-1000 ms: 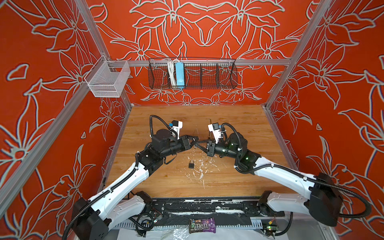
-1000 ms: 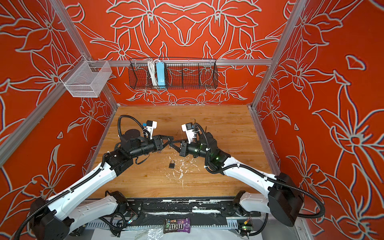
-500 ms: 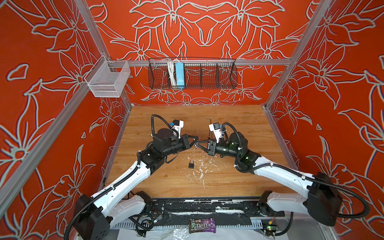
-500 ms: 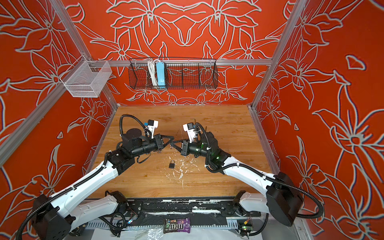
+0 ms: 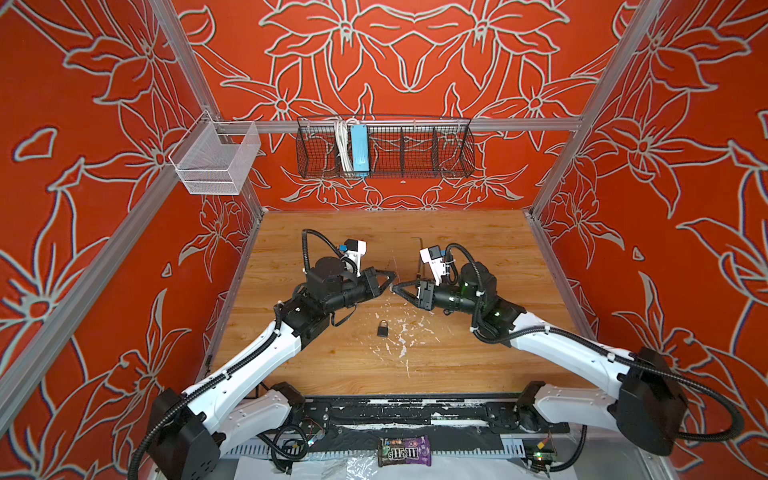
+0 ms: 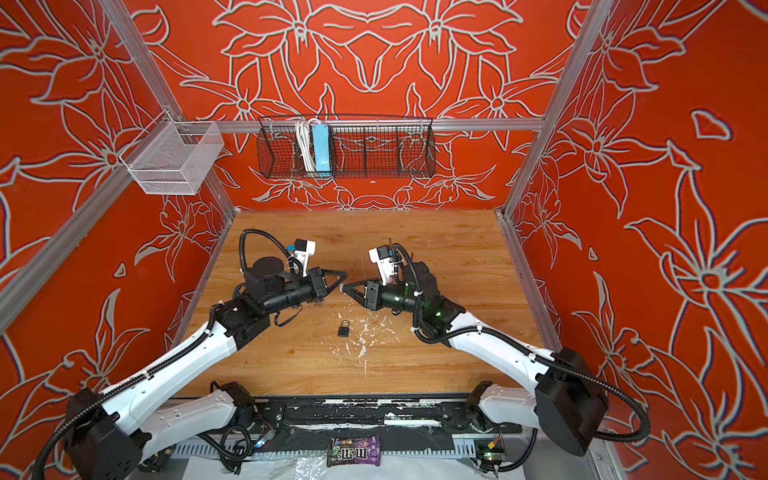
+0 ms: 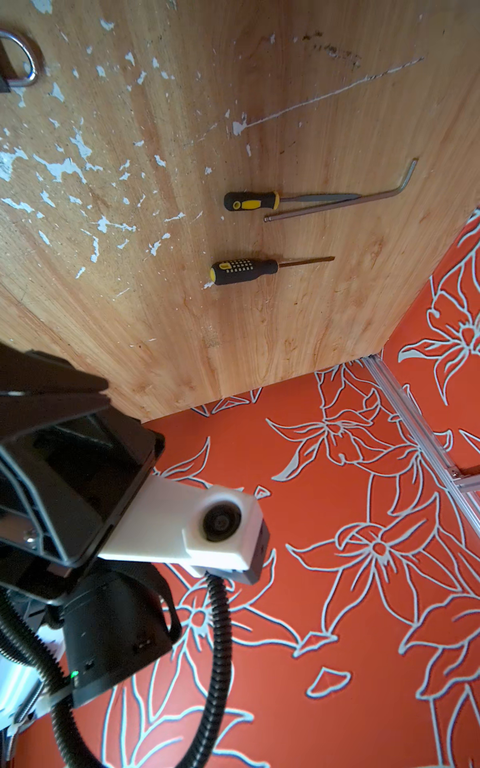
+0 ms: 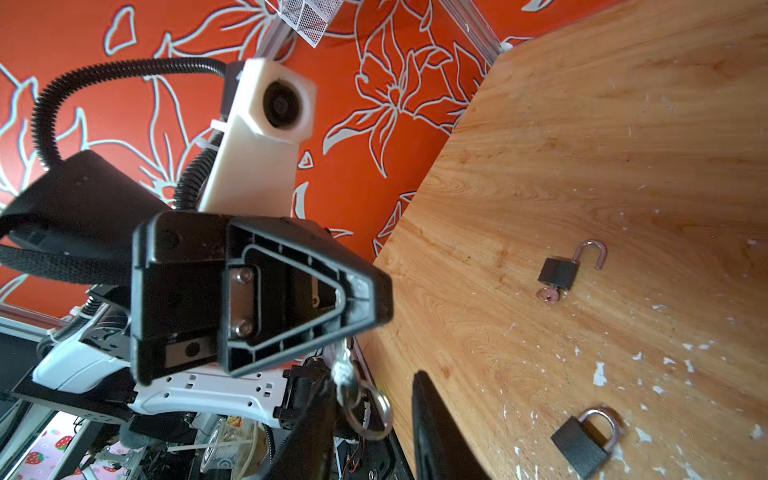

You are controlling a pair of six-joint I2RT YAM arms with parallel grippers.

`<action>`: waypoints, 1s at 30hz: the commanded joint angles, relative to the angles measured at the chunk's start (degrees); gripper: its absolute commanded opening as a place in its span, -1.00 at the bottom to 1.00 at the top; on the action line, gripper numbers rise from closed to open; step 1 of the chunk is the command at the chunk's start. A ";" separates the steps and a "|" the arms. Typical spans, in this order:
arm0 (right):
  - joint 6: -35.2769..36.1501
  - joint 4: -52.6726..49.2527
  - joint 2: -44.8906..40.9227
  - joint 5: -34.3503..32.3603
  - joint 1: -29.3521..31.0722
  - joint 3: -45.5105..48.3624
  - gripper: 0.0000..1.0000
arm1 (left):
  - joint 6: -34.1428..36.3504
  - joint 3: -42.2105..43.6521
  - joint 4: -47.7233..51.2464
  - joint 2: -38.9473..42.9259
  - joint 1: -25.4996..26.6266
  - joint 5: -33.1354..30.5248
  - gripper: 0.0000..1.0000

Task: Unlock with the key

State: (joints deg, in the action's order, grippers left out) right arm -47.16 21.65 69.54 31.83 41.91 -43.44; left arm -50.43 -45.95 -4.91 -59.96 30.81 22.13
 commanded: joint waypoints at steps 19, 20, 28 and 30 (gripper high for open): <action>-7.47 4.05 3.26 3.73 -0.95 -4.33 -0.35 | -1.08 -0.01 -5.42 -1.33 0.83 -1.59 -1.00; -7.77 4.42 3.47 3.93 -0.95 -4.33 -0.38 | -0.94 -0.01 -5.50 -1.35 0.83 -1.64 -1.00; -8.36 4.85 3.45 4.03 -1.18 -3.84 -0.59 | -0.64 0.05 -6.07 -1.56 0.88 -2.06 -1.00; -8.47 4.80 3.39 4.02 -1.22 -3.67 -0.62 | -0.43 -0.01 -5.90 -1.56 0.83 -2.32 -1.00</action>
State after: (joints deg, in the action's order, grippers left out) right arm -54.52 24.73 73.17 34.74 41.06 -46.06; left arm -51.42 -45.93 -8.36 -61.28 31.46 20.32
